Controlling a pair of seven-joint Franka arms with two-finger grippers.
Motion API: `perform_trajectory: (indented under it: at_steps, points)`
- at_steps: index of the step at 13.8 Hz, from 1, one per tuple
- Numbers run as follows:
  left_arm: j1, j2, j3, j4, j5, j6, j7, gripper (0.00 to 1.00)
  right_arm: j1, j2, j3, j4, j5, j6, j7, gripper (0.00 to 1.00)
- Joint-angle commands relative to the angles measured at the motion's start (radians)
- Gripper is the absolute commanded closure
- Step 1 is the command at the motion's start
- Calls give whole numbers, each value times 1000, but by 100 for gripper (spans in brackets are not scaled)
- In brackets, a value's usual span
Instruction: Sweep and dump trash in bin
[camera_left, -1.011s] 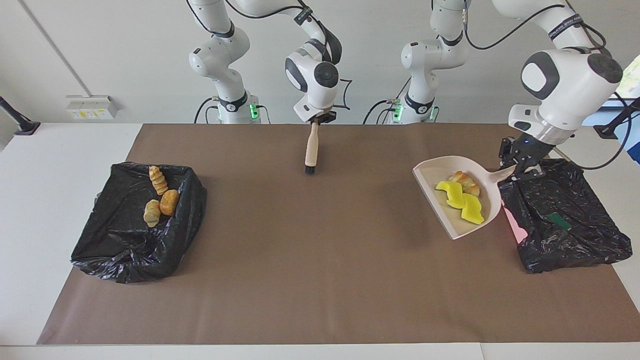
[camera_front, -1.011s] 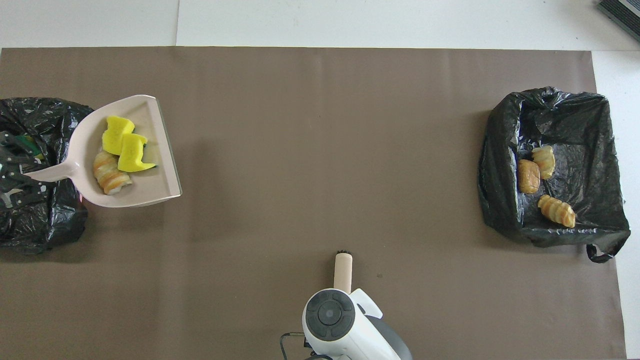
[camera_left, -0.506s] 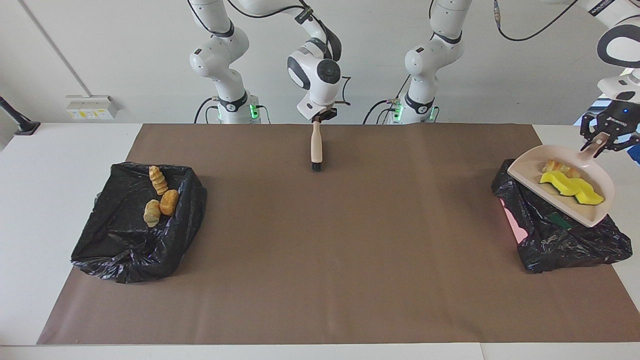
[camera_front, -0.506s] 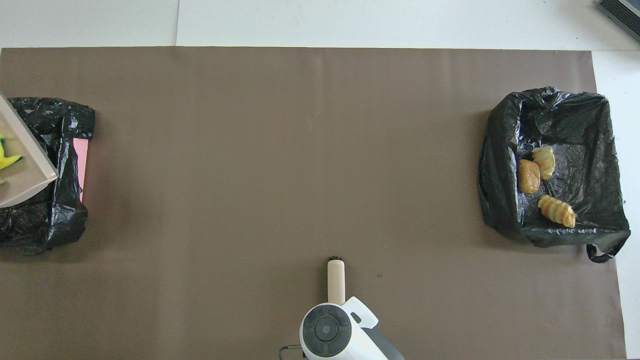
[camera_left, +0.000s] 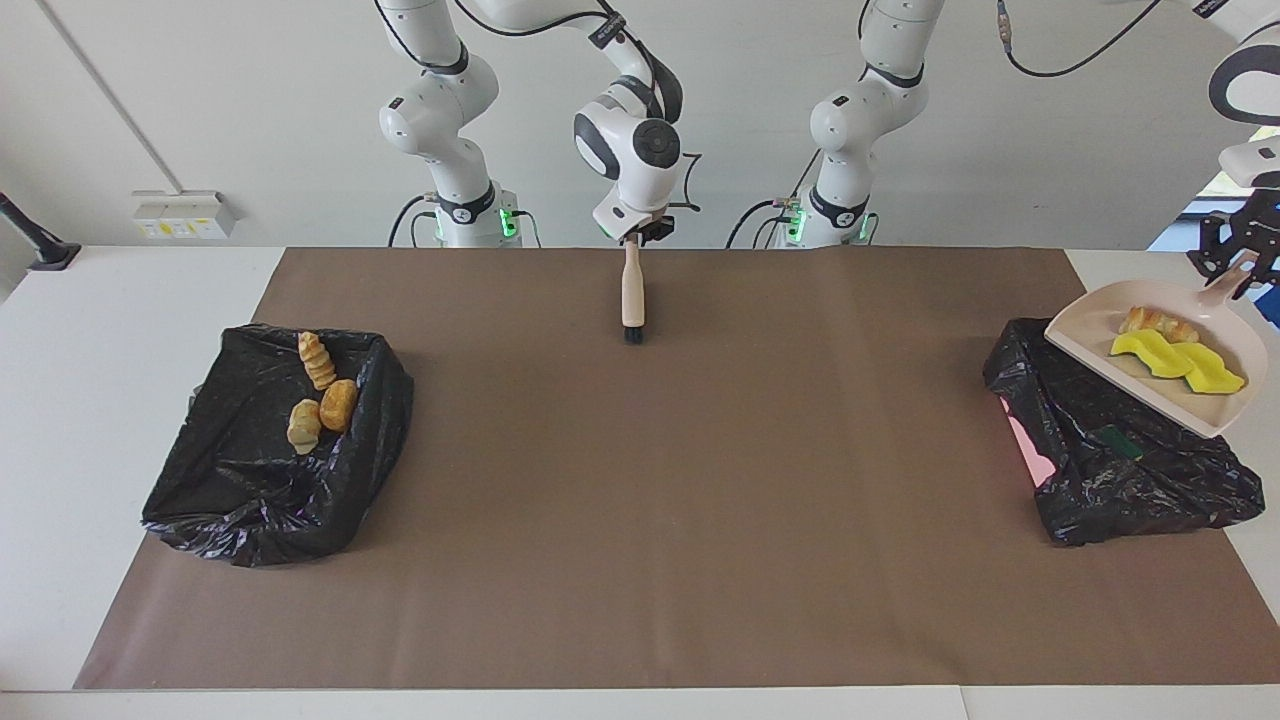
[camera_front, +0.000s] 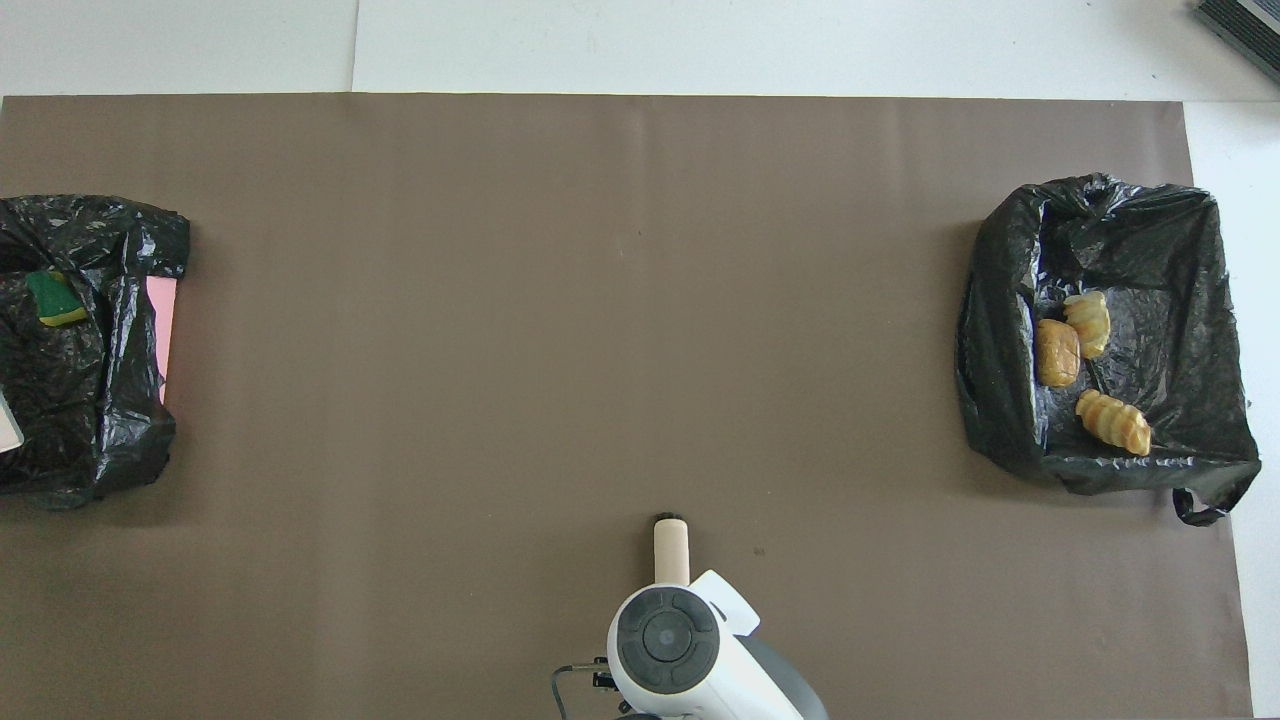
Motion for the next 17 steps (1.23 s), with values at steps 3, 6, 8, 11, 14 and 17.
perform_trajectory:
  at_steps: [3,6,8,11,14,17]
  points:
    - [-99,50,7,41,278,3,-86,100,-147,7,1,124,-30,4,-77,0]
    - [-143,49,8,41,402,-25,-112,100,-236,7,1,200,-53,6,-99,0]
    - [-145,44,7,38,463,-51,-169,100,-277,7,1,236,-164,4,-100,0]
    - [-165,32,8,41,556,-74,-212,100,-334,-14,-5,251,-243,-11,-160,0]
    - [-156,-20,8,56,555,-103,-206,100,-440,-77,-5,251,-255,-23,-305,0]
    - [-166,-46,2,53,465,-147,-236,100,-555,-114,-7,274,-255,-30,-481,0]
